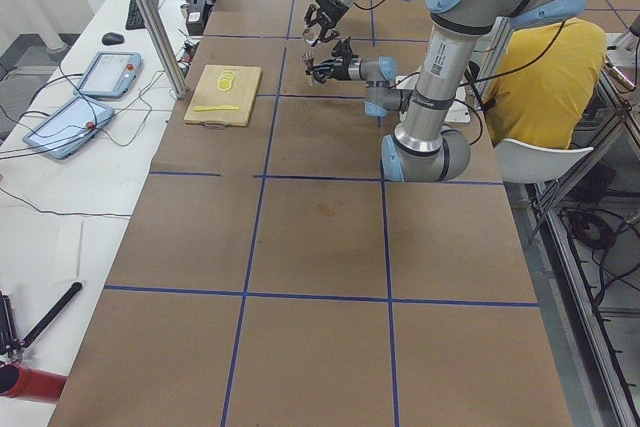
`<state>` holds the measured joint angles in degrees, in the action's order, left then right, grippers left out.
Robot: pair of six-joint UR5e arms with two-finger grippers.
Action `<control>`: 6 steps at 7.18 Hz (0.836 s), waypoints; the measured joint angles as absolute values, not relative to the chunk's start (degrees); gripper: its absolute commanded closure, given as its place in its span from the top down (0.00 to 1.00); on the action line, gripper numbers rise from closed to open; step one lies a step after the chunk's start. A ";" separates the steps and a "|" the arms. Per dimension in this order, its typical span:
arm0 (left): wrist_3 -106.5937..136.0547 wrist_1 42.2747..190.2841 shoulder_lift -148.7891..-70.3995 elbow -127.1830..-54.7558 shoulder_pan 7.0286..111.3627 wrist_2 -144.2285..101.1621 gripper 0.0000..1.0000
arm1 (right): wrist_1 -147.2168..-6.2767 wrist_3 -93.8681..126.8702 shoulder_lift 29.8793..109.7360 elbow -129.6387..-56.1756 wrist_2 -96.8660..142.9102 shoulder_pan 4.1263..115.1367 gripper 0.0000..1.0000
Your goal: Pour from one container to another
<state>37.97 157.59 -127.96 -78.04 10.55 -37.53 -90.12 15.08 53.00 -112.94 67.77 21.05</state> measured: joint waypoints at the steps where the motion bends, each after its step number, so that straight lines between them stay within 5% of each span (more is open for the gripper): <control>1: 37.97 157.59 -127.96 -78.07 10.55 -37.53 0.00 | -91.38 13.47 52.44 -112.95 67.74 21.19 0.00; 6: 37.97 157.59 -127.96 -78.29 10.55 -37.53 0.00 | -96.63 4.68 50.63 -113.03 66.17 21.53 0.00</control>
